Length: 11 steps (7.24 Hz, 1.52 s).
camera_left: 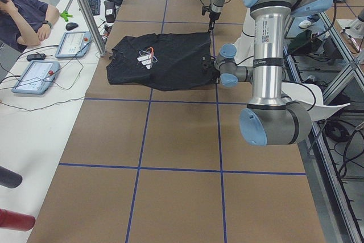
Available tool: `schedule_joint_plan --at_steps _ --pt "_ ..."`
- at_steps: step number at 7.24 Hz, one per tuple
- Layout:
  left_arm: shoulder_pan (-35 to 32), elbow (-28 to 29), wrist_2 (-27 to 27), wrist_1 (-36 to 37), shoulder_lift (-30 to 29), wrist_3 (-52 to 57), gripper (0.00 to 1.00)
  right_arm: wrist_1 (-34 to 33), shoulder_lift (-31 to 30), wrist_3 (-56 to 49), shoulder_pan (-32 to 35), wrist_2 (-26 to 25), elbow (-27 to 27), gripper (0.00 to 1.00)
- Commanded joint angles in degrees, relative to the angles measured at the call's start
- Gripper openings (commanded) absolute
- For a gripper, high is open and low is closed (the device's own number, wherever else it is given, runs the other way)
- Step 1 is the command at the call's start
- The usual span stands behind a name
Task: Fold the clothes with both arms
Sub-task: 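Close both grippers on the hem corners, then lift the hem with both grippers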
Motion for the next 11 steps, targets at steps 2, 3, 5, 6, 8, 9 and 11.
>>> schedule_joint_plan --at_steps 2,3,5,6,8,9,11 --pt "0.01 -4.97 -1.19 0.09 2.86 0.16 0.00 -0.79 -1.12 -0.11 0.51 3.36 5.83 0.00" --pt "0.19 -6.73 -3.89 0.00 4.01 0.16 0.00 -0.79 -4.17 -0.11 -1.31 3.97 9.68 0.00" --pt "3.51 -13.30 -8.55 0.00 8.65 0.16 0.00 -0.79 -10.41 -0.20 -5.62 8.35 18.38 0.00" --pt "5.36 -17.00 -11.36 -0.17 11.81 -0.02 0.00 -0.79 -13.05 -0.20 -8.51 8.98 22.51 0.00" --pt "7.30 -20.54 -15.33 -0.44 14.38 -0.54 0.00 -0.88 -14.74 -0.20 -11.34 8.99 25.62 0.00" --pt "7.66 -22.03 -15.43 -0.35 14.30 -1.85 0.00 -0.88 -14.74 -0.20 -11.18 8.99 26.41 0.00" --pt "5.30 -25.02 -16.31 0.00 14.30 -2.92 0.00 -5.15 -14.92 -0.20 -8.04 9.34 29.91 0.00"
